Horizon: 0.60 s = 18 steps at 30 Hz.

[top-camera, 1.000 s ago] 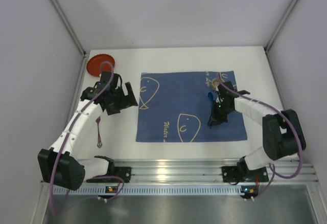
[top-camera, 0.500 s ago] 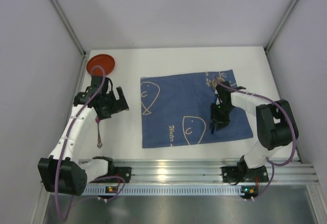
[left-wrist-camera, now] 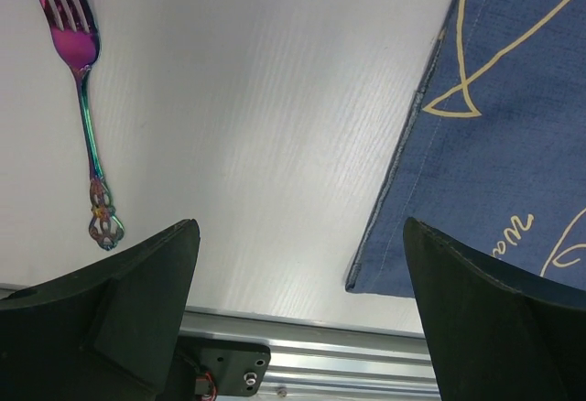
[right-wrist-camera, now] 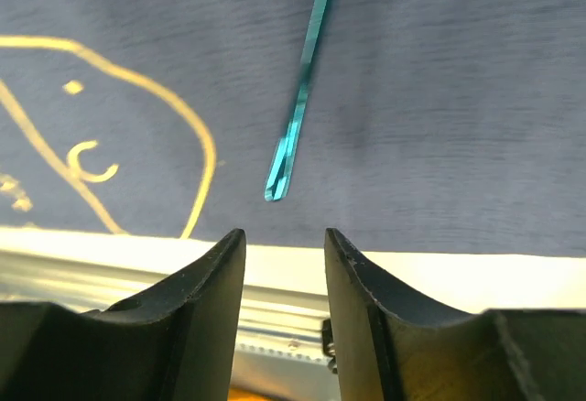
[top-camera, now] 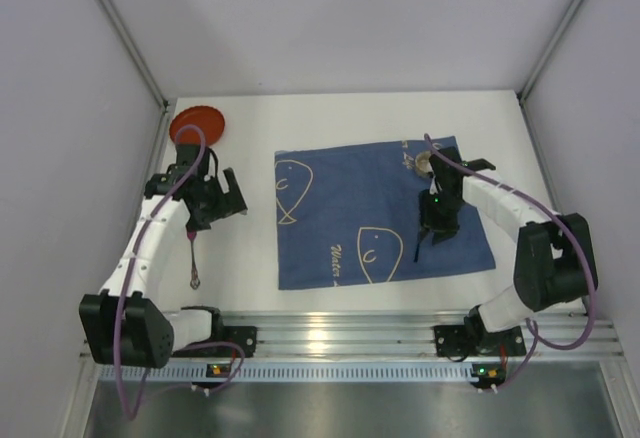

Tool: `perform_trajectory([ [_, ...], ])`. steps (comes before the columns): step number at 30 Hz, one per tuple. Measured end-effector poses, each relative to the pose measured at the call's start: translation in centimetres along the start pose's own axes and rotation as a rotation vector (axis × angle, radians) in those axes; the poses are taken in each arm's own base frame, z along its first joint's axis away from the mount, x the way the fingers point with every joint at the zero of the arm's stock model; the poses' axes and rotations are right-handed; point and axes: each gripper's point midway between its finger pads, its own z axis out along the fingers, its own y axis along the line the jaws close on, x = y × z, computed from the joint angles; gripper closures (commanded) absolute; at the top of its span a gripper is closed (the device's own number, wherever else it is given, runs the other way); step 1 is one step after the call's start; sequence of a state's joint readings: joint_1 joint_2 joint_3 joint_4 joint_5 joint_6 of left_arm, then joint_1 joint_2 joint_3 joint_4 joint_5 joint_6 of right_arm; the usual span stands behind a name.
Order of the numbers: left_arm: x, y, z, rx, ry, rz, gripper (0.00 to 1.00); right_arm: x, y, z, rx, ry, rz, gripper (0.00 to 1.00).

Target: Set the dinner table for one person

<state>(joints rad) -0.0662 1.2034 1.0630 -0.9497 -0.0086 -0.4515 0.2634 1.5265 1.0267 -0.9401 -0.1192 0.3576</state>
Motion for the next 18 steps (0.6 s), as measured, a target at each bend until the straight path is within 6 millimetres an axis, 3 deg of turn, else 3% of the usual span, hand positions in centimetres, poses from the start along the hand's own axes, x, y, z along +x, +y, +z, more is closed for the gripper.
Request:
perform_trajectory([
  [3, -1.0, -0.1, 0.7, -0.022, 0.011, -0.005, 0.02, 0.4, 1.4, -0.5, -0.083, 0.014, -0.015, 0.59],
  [6, -3.5, -0.6, 1.1, -0.036, -0.009, -0.030, 0.03, 0.6, 3.0, -1.7, -0.161, -0.005, -0.043, 0.58],
  [11, -10.3, -1.4, 2.2, -0.067, -0.132, -0.149, 0.04, 0.1, 5.6, -4.5, -0.275, -0.078, -0.096, 0.57],
  [14, -13.9, -0.6, 4.0, -0.120, -0.207, -0.240, 0.03, 0.2, 6.2, -5.4, -0.312, -0.099, -0.108, 0.57],
  [18, -16.7, 0.6, 7.2, -0.202, -0.244, -0.321, 0.02, 0.6, 6.3, -6.5, -0.329, -0.125, -0.118, 0.57],
])
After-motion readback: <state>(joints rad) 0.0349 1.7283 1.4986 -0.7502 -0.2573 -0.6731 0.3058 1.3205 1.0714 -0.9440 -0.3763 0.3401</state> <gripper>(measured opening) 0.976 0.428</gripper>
